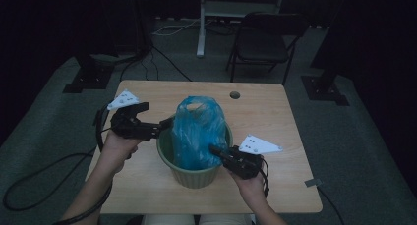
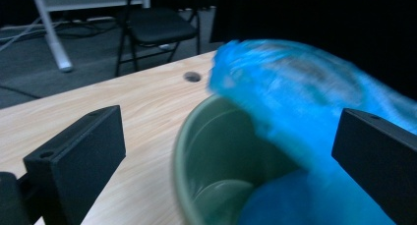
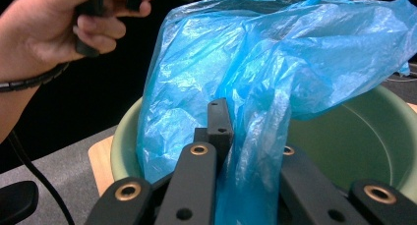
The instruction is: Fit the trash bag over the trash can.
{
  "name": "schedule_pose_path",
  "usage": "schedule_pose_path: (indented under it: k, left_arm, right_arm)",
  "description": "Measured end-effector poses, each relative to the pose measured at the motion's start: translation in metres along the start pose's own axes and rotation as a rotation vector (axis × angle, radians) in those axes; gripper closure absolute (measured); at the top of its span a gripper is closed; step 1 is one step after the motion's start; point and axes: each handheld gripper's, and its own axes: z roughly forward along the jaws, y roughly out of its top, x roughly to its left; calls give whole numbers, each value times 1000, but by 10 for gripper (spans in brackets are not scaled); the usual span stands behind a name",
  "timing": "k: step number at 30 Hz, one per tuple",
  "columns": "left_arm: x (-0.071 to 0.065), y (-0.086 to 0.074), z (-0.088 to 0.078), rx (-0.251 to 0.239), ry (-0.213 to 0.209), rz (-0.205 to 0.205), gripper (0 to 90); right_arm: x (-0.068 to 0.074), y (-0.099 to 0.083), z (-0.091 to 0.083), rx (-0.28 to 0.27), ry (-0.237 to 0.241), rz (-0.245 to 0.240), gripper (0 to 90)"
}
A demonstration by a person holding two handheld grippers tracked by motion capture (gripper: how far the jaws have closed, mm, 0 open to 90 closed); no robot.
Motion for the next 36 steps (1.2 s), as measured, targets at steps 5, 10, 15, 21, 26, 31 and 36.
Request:
schedule_pose_path:
  k: [5,10,15,21,26,31,36]
  left_arm:
    - [-5,10,22,70,-71,-17,74]
    - [0,0,42,146,-225,-4,346]
    - [-3,-7,42,116,-291,11,679]
    - [-13,-9,20,15,-371,25,897]
    - [-36,-16,-1,-28,-446,91,896]
    - [-48,-35,-8,-5,-444,136,896]
    - [-42,-47,-7,-9,-459,118,895]
  right_arm:
    - [1,0,-1,-5,-8,-4,857]
    - [1,0,-3,-9,-13,-9,856]
    - [1,-1,-5,-14,-15,-5,856]
    - [4,-5,-10,-27,-21,-1,840]
    - [9,-16,-17,-25,-10,22,706]
    - [6,-22,-36,-49,-43,79,556]
    - [-6,-19,-55,-87,-83,125,504]
